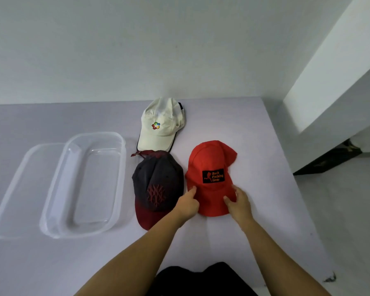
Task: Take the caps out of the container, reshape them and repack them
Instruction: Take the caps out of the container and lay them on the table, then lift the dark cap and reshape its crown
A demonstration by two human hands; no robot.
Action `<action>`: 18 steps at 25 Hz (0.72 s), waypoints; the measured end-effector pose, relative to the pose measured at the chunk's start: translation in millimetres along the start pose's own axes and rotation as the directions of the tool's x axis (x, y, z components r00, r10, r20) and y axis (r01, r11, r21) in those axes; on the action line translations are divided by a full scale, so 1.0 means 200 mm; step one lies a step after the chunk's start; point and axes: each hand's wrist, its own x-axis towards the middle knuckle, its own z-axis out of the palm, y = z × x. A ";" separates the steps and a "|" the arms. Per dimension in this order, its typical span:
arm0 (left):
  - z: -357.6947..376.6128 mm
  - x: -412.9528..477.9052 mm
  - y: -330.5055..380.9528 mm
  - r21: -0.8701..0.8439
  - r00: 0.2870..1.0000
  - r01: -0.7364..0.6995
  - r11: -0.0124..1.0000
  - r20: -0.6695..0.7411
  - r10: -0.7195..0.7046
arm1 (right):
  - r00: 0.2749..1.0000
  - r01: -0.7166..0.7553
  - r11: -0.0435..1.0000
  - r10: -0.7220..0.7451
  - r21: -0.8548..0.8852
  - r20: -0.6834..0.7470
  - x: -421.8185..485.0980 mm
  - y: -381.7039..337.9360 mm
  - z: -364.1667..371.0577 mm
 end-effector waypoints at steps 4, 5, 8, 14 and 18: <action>-0.06 -0.16 -0.11 0.047 0.941 -0.277 0.960 -0.187 0.281 | 0.954 0.177 0.984 -0.179 -0.029 -0.239 -0.18 -0.08 0.05; -0.08 -0.20 -0.16 0.091 0.891 -0.315 0.945 -0.315 0.327 | 0.923 0.294 0.954 -0.298 -0.052 -0.244 -0.25 -0.11 0.08; -0.15 -0.27 -0.38 0.223 0.772 -0.262 0.939 -0.535 0.342 | 0.860 0.509 0.853 -0.501 -0.116 0.095 -0.41 -0.17 0.24; -0.23 -0.20 -0.68 0.461 0.968 -0.007 0.887 -0.220 0.122 | 0.827 0.497 0.788 -0.302 -0.364 0.474 -0.48 -0.20 0.52; -0.23 -0.19 -0.68 0.589 0.947 0.020 0.808 -0.269 0.172 | 0.875 0.454 0.790 -0.310 -0.411 0.371 -0.55 -0.21 0.54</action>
